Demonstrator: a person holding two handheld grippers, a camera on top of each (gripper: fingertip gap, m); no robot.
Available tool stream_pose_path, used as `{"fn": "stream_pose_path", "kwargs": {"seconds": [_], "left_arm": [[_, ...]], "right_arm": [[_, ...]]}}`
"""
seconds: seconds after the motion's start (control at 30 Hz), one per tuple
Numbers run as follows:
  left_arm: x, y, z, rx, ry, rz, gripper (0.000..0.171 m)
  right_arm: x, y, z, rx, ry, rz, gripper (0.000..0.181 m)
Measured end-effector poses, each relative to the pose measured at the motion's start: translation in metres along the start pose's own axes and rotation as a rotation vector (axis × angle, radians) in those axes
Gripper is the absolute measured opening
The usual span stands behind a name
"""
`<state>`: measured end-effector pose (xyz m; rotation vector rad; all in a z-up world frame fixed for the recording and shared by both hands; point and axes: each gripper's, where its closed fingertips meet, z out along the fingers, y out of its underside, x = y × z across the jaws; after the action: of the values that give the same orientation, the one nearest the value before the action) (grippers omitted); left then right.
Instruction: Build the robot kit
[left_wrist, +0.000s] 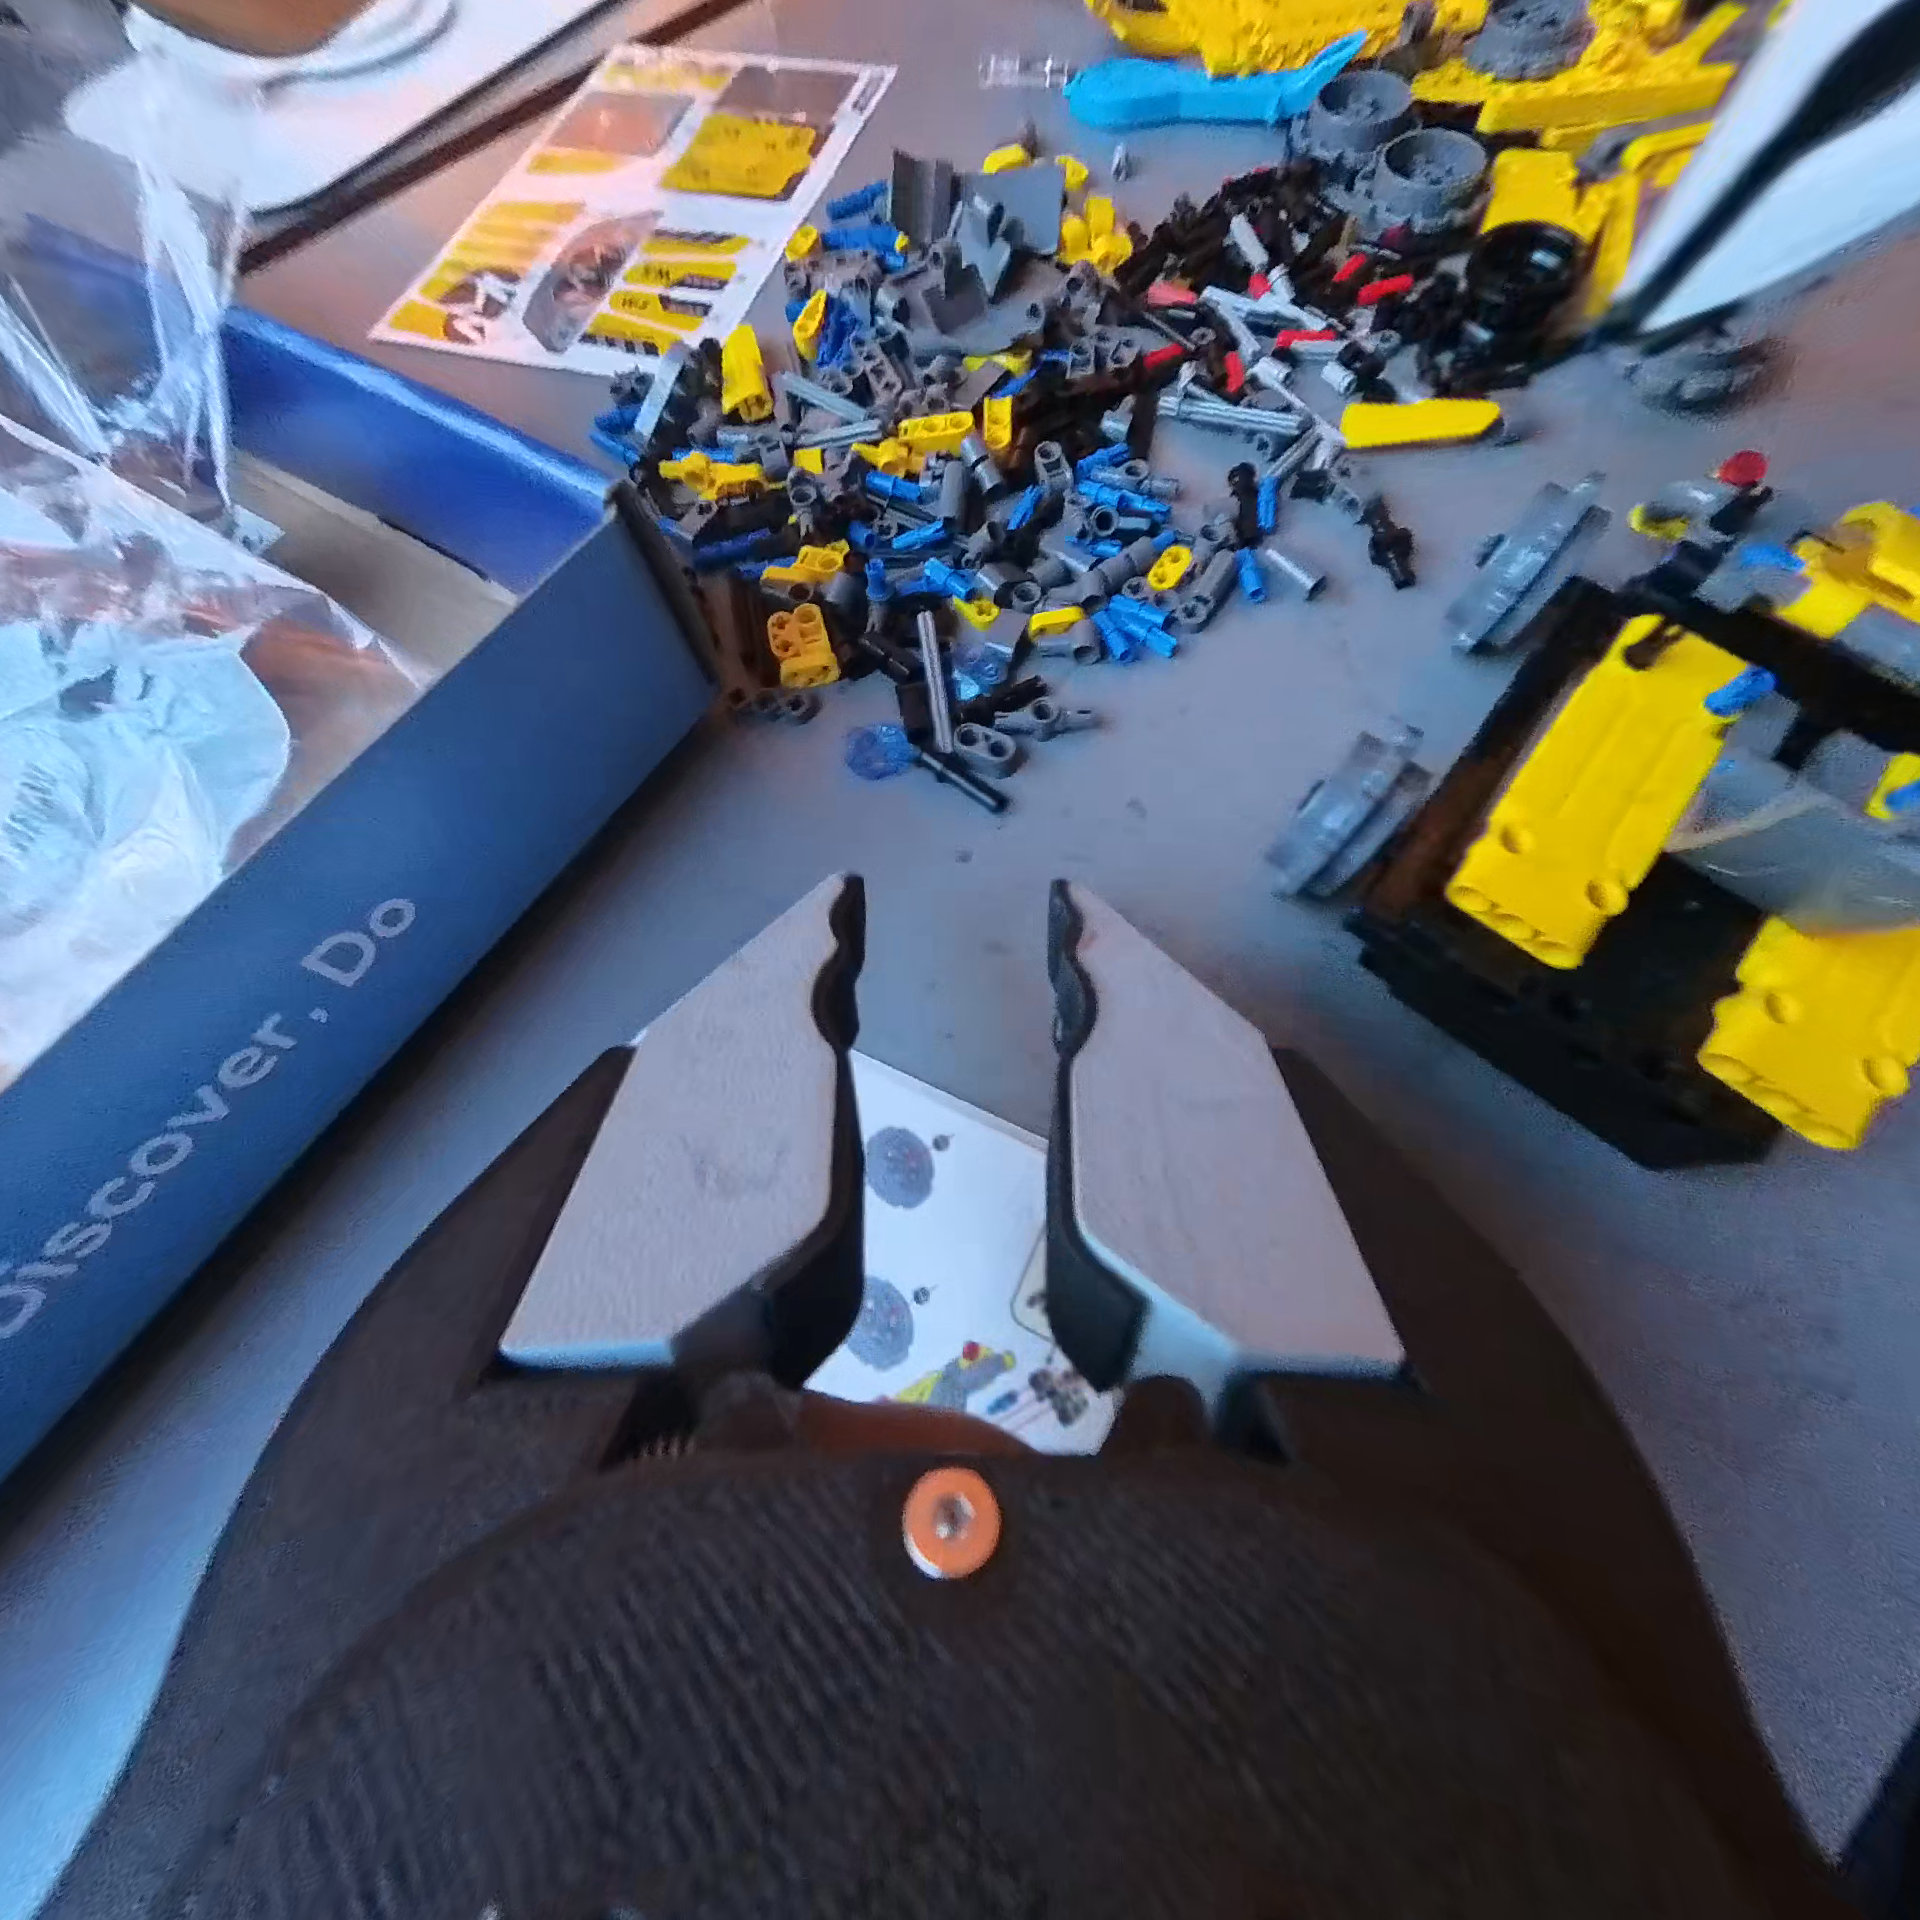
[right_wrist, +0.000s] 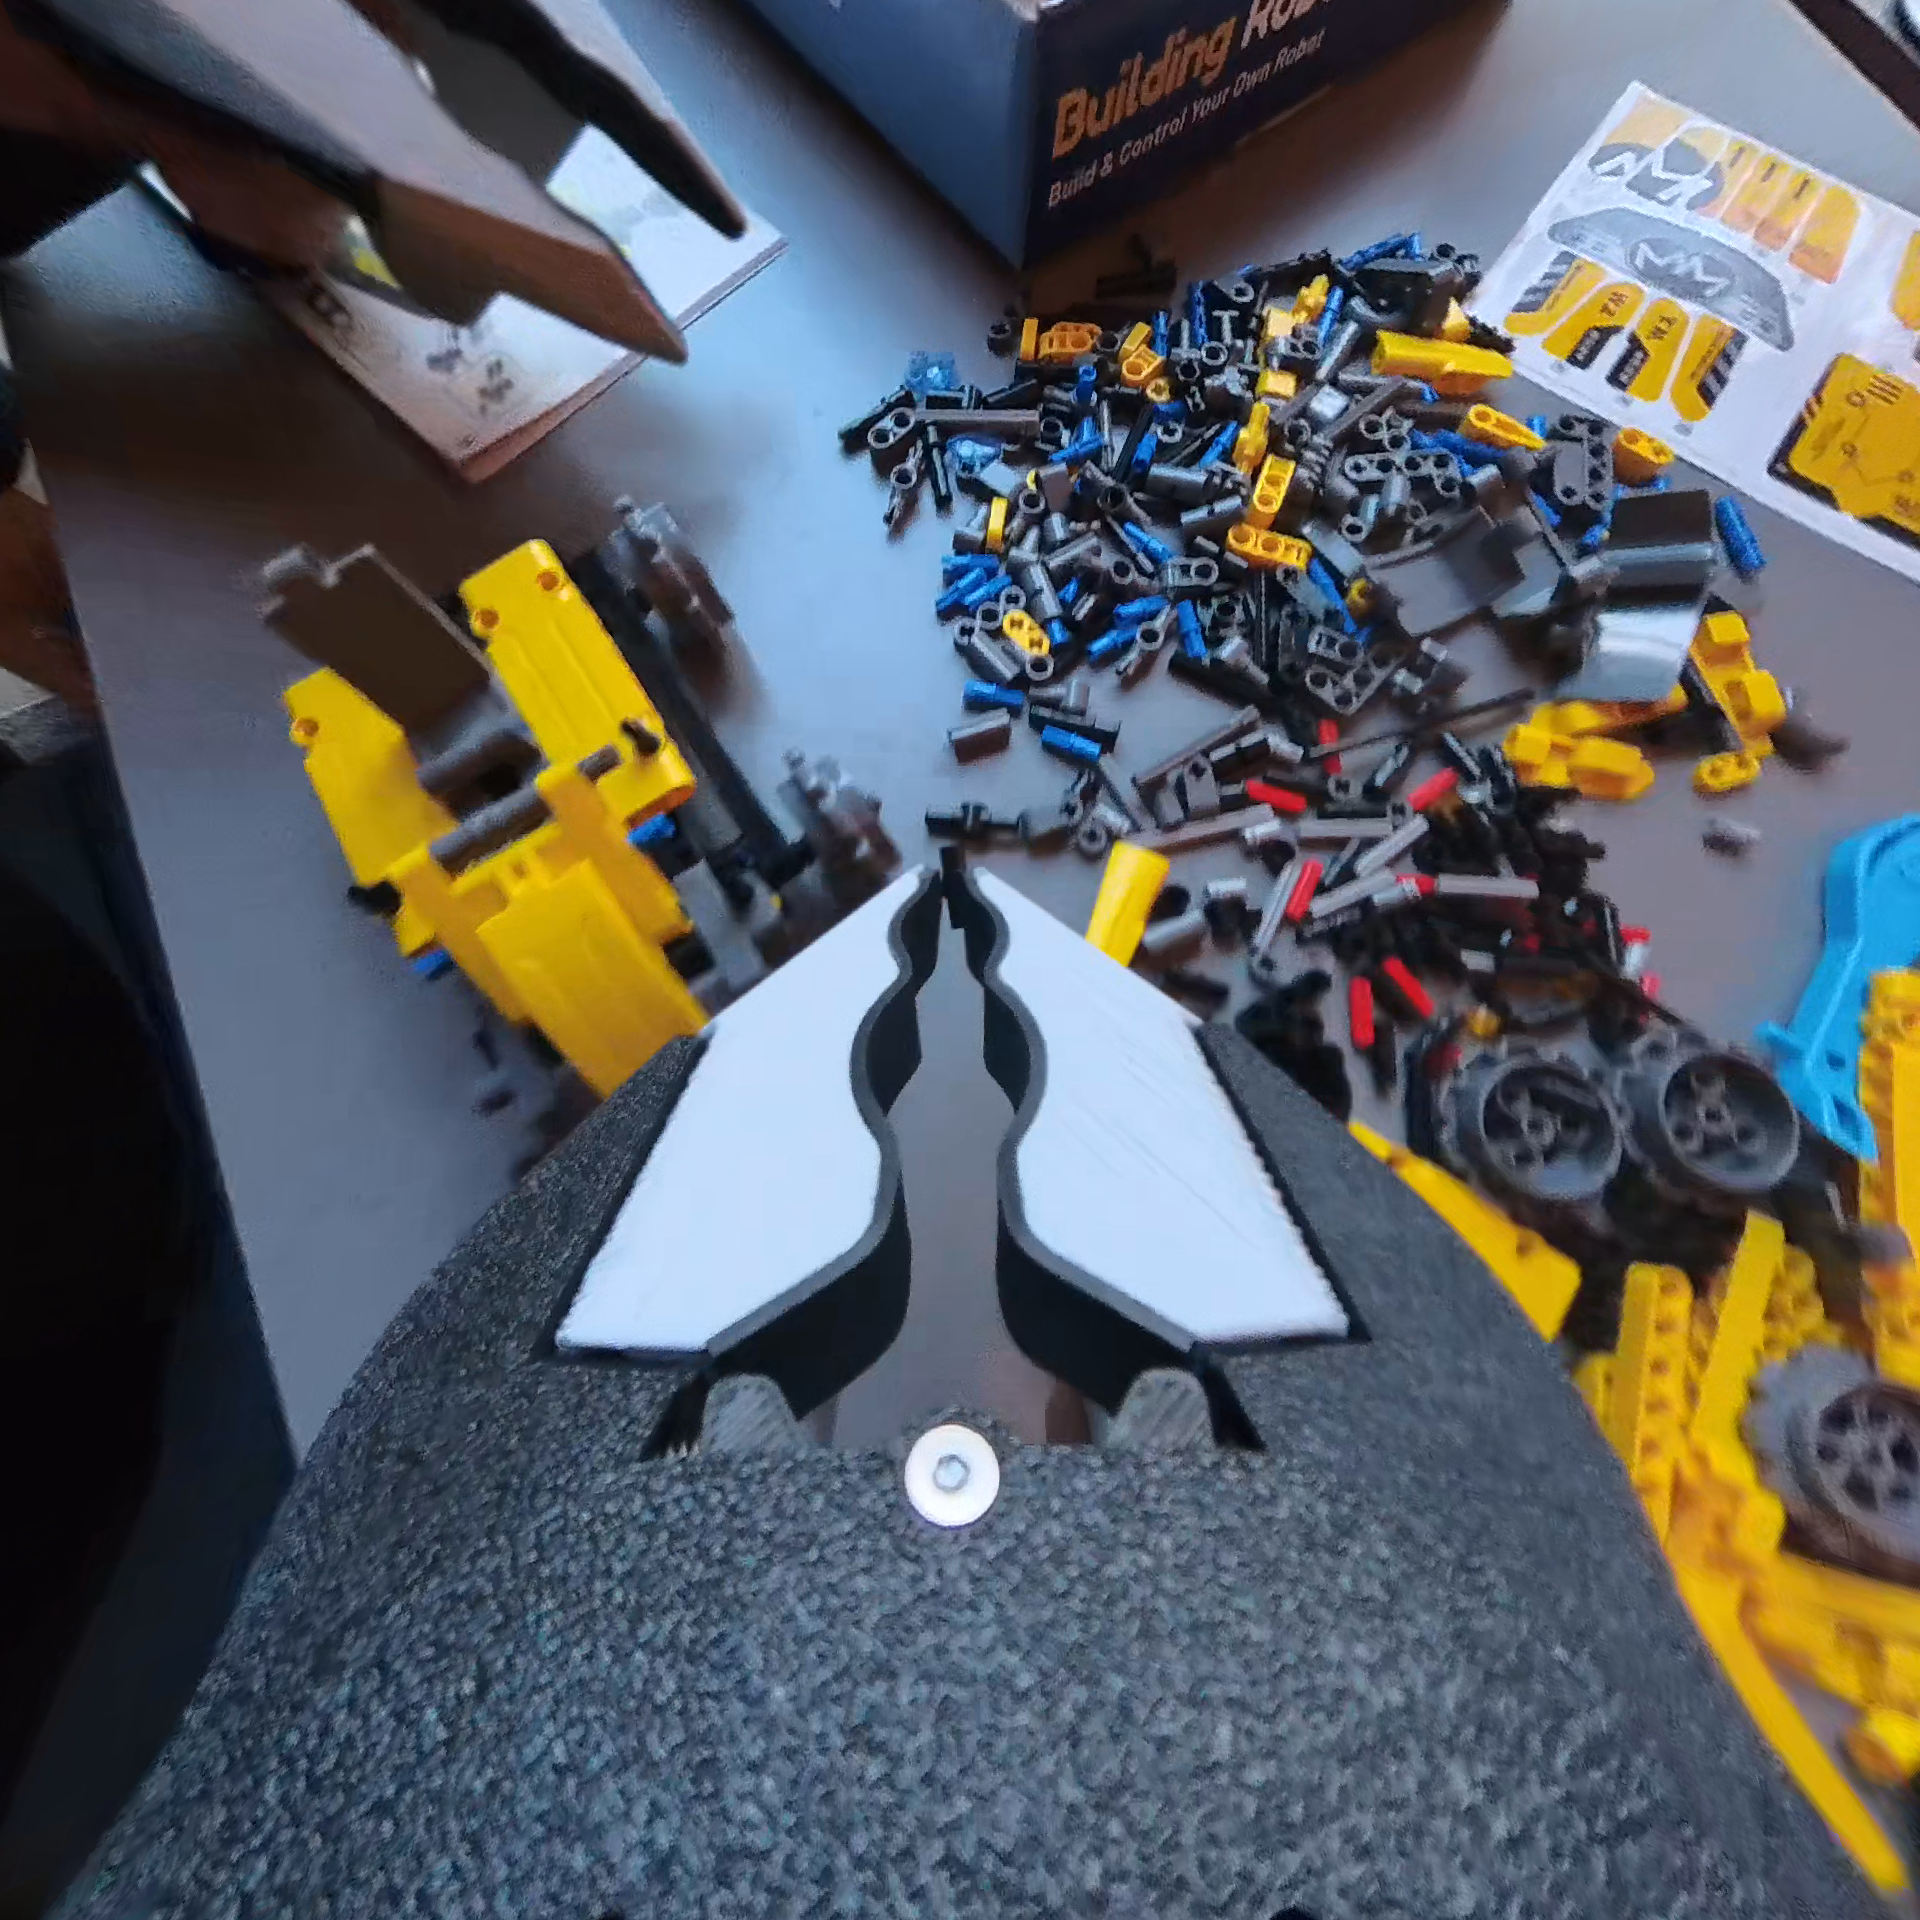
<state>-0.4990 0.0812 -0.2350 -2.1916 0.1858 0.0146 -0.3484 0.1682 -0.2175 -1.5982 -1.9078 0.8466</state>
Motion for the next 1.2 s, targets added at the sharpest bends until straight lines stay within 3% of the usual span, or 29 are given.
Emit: {"fn": "stream_pose_path", "kwargs": {"seconds": [0.13, 0.27, 0.6, 0.77, 0.83, 0.9, 1.0, 1.2], "left_arm": [[-0.002, 0.0, 0.011, -0.008, -0.021, 0.012, 0.032], [-0.001, 0.001, 0.012, -0.012, -0.053, 0.048, 0.031], [0.0, 0.001, 0.012, -0.002, 0.013, -0.011, 0.029], [0.0, -0.001, 0.01, 0.018, 0.028, -0.028, 0.024], [0.0, -0.004, 0.008, 0.038, 0.047, -0.045, 0.024], [0.001, -0.003, 0.009, 0.032, 0.063, -0.056, 0.024], [0.003, 0.0, 0.011, 0.005, 0.068, -0.048, 0.024], [0.001, -0.002, 0.009, 0.027, 0.043, -0.037, 0.022]], "right_arm": [[-0.01, 0.026, -0.027, 0.048, 0.039, 0.07, 0.003], [-0.008, 0.07, -0.026, -0.024, 0.119, 0.096, 0.0], [-0.014, 0.083, -0.026, -0.028, 0.028, 0.099, 0.013], [-0.001, 0.076, -0.083, 0.126, 0.091, 0.153, 0.016], [0.006, 0.091, -0.099, 0.115, 0.108, 0.206, 0.018], [0.008, 0.112, -0.094, 0.036, 0.112, 0.237, 0.026], [0.005, 0.119, -0.072, 0.007, 0.074, 0.257, 0.026], [-0.003, 0.11, -0.047, -0.025, -0.014, 0.251, 0.008]]}}
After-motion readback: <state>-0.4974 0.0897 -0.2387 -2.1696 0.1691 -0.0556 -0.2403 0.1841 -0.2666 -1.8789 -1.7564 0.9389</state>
